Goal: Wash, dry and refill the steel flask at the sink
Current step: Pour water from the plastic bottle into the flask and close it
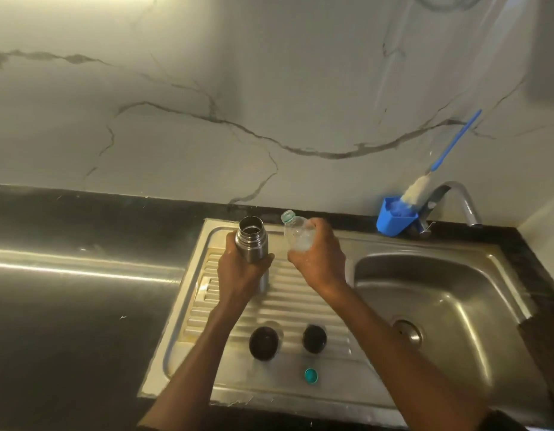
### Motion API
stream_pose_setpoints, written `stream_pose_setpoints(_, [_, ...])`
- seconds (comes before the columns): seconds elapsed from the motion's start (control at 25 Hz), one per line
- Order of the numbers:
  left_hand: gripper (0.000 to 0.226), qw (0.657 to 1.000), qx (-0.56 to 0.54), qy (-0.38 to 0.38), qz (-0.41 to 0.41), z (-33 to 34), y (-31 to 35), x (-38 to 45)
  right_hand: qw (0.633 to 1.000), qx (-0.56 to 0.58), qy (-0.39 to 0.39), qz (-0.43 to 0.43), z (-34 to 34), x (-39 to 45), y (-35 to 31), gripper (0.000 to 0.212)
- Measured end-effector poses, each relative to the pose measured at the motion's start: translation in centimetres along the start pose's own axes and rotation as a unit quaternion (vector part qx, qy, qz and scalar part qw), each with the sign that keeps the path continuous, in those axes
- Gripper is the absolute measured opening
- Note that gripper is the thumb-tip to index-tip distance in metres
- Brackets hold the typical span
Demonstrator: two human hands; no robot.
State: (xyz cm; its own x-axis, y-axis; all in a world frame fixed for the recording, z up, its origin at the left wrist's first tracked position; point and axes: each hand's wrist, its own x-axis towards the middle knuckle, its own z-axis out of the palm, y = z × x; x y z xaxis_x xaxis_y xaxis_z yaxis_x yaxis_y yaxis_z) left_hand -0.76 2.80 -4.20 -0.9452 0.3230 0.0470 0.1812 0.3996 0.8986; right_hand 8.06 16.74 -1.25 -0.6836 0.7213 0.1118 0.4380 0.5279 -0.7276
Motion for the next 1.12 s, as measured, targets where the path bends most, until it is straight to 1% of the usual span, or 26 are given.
stream_pose_setpoints(0.12, [0.08, 1.0, 0.008, 0.01, -0.015, -1.0, -1.6, -0.4, 0.992, 0.107, -0.047, 0.037, 2.1, -2.6, 1.5, 0.07])
stream_pose_setpoints(0.2, [0.084, 1.0, 0.008, 0.017, -0.024, -1.4, -2.5, -0.6, 0.987, 0.135, -0.081, 0.043, 2.7, -3.9, 2.2, 0.071])
stream_pose_setpoints(0.28, [0.085, 0.999, 0.003, 0.021, -0.031, -1.5, -3.2, -0.9, 0.984, 0.144, -0.096, 0.044, 3.0, -4.9, 2.6, 0.073])
stream_pose_setpoints(0.64, [0.092, 0.999, 0.023, 0.001, -0.047, -1.3, -3.7, -1.5, 0.982, 0.166, -0.091, 0.023, 2.1, -6.7, 3.2, 0.073])
stream_pose_setpoints(0.8, [0.101, 0.998, 0.016, -0.033, -0.049, -1.8, -3.6, -2.3, 0.982, 0.171, -0.085, 0.01, 0.8, -7.6, 3.6, 0.07])
stream_pose_setpoints(0.84, [0.103, 0.998, 0.016, -0.019, -0.051, -2.1, -3.5, -3.0, 0.982, 0.167, -0.087, 0.008, 0.3, -7.8, 3.8, 0.071])
stream_pose_setpoints(0.88, [0.101, 0.998, 0.015, 0.015, -0.054, -2.3, -3.4, -4.2, 0.983, 0.162, -0.089, 0.005, -0.2, -8.1, 4.2, 0.072])
stream_pose_setpoints(0.92, [0.093, 0.996, 0.009, 0.068, -0.052, -2.6, -3.4, -5.8, 0.984, 0.155, -0.09, 0.002, -0.9, -8.5, 4.7, 0.072])
stream_pose_setpoints(1.0, [0.059, 0.983, -0.012, 0.181, -0.022, -2.6, -3.2, -9.9, 0.985, 0.149, -0.089, -0.006, -2.1, -9.4, 5.6, 0.073])
stream_pose_setpoints(1.04, [0.041, 0.98, -0.018, 0.2, -0.001, -2.1, -3.0, -11.9, 0.985, 0.149, -0.091, -0.006, -2.6, -9.9, 6.2, 0.072])
stream_pose_setpoints(1.08, [0.025, 0.983, -0.017, 0.181, 0.018, -1.3, -2.7, -13.7, 0.985, 0.144, -0.093, -0.005, -3.0, -10.5, 6.7, 0.071])
stream_pose_setpoints(1.12, [0.015, 0.99, -0.007, 0.136, 0.027, -0.1, -2.5, -15.3, 0.986, 0.134, -0.096, -0.004, -3.4, -11.0, 7.2, 0.07])
